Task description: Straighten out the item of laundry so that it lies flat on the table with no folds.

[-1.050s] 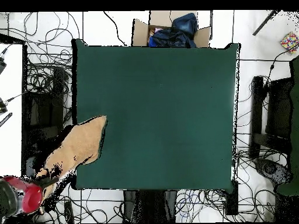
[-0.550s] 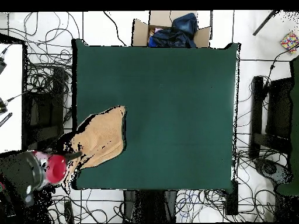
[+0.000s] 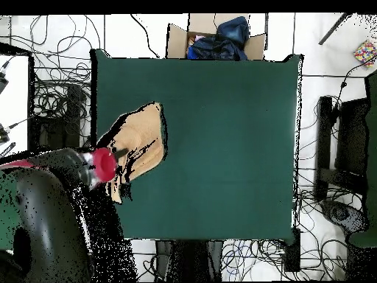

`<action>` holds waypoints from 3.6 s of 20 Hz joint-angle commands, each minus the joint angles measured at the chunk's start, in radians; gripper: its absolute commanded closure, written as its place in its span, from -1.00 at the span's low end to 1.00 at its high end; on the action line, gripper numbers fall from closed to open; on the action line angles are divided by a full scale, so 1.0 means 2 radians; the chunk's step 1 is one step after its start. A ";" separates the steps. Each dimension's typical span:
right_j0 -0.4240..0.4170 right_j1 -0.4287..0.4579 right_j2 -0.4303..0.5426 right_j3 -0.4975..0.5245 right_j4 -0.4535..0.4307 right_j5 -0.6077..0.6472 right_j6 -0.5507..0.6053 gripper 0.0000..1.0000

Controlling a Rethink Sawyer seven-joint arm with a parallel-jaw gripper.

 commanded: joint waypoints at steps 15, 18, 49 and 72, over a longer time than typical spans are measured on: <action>-0.118 0.002 0.069 0.063 -0.004 -0.049 -0.124 1.00; -0.134 0.002 0.075 0.074 0.015 -0.042 -0.119 1.00; -0.283 -0.001 0.183 0.134 0.029 -0.093 -0.199 1.00; -0.397 0.015 0.256 0.126 -0.001 -0.120 -0.309 1.00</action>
